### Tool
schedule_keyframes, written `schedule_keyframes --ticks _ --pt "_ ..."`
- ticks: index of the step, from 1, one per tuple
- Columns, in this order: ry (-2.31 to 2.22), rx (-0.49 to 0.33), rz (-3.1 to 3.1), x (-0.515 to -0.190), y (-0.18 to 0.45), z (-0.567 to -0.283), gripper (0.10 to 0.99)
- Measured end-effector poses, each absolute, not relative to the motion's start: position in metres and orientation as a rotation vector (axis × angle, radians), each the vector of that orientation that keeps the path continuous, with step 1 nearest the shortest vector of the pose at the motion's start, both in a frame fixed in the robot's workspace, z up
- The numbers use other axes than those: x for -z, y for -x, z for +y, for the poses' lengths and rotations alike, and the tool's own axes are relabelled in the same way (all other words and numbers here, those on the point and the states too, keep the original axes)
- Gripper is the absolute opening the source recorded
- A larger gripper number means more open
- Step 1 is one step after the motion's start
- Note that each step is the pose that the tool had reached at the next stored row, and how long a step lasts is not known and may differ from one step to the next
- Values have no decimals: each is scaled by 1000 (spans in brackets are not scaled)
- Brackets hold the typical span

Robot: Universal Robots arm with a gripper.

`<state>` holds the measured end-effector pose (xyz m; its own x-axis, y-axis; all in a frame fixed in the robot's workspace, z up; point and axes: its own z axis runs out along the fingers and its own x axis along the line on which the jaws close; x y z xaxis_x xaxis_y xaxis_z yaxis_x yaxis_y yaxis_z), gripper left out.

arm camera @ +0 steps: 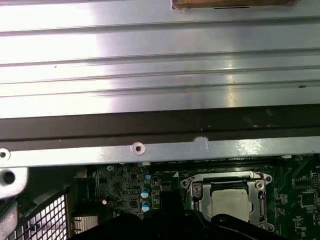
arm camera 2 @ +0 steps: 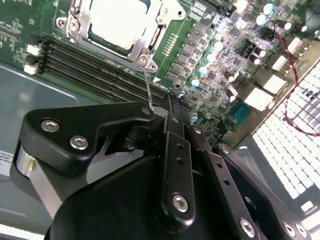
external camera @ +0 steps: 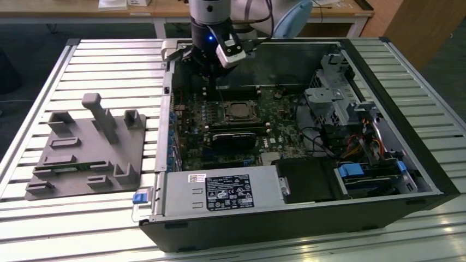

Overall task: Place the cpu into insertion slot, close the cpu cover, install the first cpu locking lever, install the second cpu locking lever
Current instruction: 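Install the first cpu locking lever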

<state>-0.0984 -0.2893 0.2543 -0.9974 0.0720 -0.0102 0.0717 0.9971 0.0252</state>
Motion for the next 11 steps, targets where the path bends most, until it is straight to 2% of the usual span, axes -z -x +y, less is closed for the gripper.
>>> schedule_keyframes --ticks 11 --pt "-100 -41 3129 -254 61 -289 114"
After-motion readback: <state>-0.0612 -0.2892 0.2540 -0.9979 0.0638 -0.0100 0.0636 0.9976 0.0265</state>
